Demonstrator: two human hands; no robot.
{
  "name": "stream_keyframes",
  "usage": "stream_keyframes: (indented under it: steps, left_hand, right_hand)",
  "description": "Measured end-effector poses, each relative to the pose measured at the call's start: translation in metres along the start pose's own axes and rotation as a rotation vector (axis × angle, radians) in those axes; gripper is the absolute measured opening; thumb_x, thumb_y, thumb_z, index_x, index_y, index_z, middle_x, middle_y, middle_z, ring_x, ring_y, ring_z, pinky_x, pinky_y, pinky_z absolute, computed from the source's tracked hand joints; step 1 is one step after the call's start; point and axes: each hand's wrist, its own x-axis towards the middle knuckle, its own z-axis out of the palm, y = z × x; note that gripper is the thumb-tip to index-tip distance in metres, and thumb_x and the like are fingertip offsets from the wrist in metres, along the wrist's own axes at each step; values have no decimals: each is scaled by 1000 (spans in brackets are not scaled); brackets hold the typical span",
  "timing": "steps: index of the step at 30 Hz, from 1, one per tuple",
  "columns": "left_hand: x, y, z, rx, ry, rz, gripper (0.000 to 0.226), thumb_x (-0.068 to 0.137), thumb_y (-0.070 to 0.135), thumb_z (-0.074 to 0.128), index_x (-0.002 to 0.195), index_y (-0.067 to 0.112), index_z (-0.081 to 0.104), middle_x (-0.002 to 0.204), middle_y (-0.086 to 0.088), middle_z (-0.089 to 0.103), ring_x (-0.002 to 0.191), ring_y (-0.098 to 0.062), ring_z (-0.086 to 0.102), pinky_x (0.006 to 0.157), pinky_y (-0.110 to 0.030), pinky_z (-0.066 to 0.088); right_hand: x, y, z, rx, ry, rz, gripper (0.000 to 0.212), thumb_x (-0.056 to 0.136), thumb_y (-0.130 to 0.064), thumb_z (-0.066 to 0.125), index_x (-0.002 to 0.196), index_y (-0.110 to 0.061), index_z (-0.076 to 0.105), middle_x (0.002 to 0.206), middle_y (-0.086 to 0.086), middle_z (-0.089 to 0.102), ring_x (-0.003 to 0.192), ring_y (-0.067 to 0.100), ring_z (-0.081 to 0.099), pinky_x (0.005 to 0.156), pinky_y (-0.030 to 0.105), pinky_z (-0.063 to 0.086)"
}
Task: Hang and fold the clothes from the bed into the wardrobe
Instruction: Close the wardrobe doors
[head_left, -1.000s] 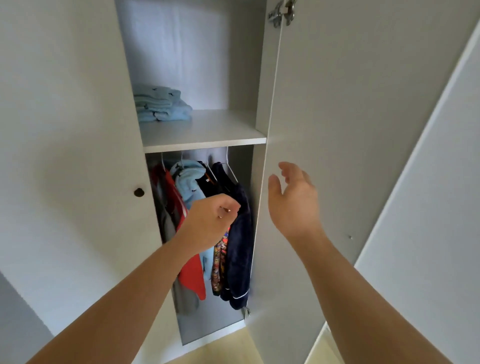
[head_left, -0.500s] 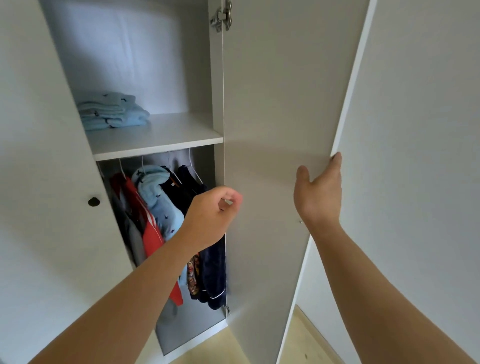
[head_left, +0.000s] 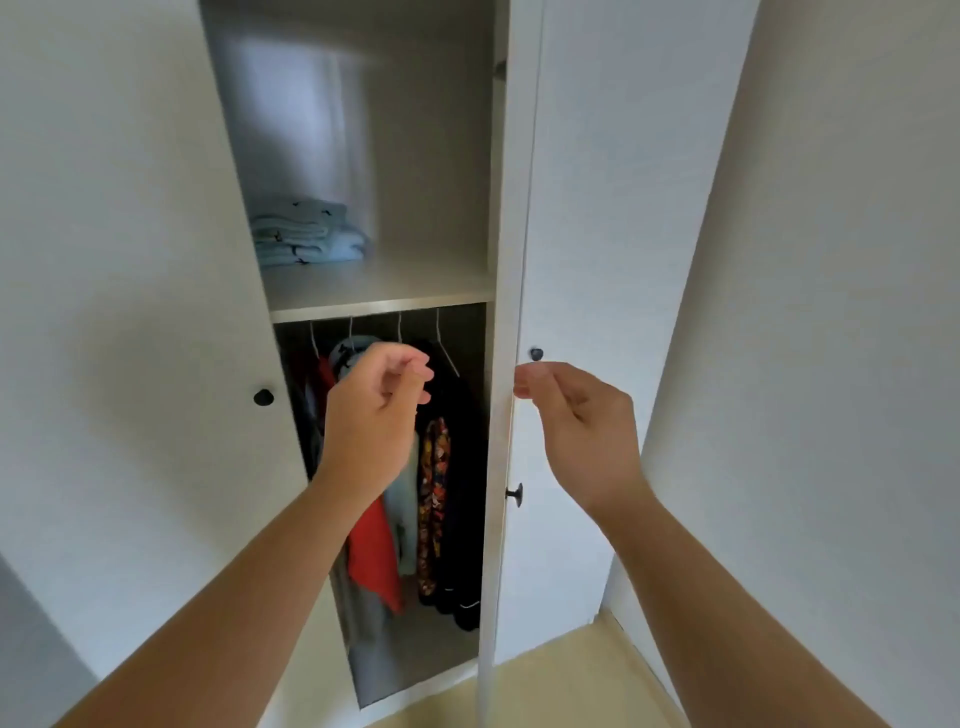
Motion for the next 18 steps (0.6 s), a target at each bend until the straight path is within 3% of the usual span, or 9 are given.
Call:
stream_keyframes:
  steps: [2,4,5,7,9,13,16,18]
  left_hand:
    - [1,-4,-17,31,54,-5,10,103,25,55,103,30,64,91,10,73,80,-7,71,77,-34,58]
    - [2,-9,-35,103,120,1,9,102,26,56,104,33,62,93,12,71,85,-6,70,80,-34,58]
    - [3,-13,-44,130,150,-7,8,102,27,56,105,32,62,95,13,70,88,-6,69,80,-33,58]
    - [5,-21,-64,178,198,-24,9,102,30,55,108,31,62,99,16,69,92,-4,68,82,-27,57]
    - [8,-30,-84,241,234,-42,11,102,30,55,110,32,62,102,18,67,94,1,65,79,-13,51]
    - [16,-50,-122,352,252,-86,18,102,31,54,117,29,63,109,19,65,100,5,61,73,-1,44]
    - [26,-66,-147,431,209,-121,27,101,32,52,127,28,60,123,17,62,106,1,61,81,-9,48]
    - [33,-74,-159,487,162,-125,33,102,31,52,134,27,58,130,15,60,114,-3,58,93,-26,53]
  right_hand:
    - [7,0,19,-66,-177,20,23,102,-39,53,110,-37,75,78,-40,63,79,-15,62,74,5,48]
    - [15,0,42,-160,-294,-6,29,104,-33,52,127,-39,67,120,-38,62,107,-15,55,99,7,43]
    - [19,-1,55,-213,-336,-27,34,105,-30,50,135,-39,61,138,-31,55,115,-12,49,102,6,36]
    - [28,-4,83,-309,-424,-72,43,107,-25,45,148,-37,48,155,-22,41,127,-7,44,101,1,24]
    - [36,-7,111,-381,-515,-119,50,108,-22,41,156,-32,34,164,-15,26,146,7,35,109,10,18]
    - [54,-18,161,-528,-679,-165,61,108,-18,37,162,-29,12,170,-5,-3,152,22,26,117,30,28]
    - [71,-23,192,-632,-706,-172,68,105,-9,37,163,-23,5,170,4,-9,156,24,11,121,35,23]
    - [80,-26,210,-682,-718,-158,71,103,-5,37,163,-18,2,169,11,-11,157,27,4,124,40,18]
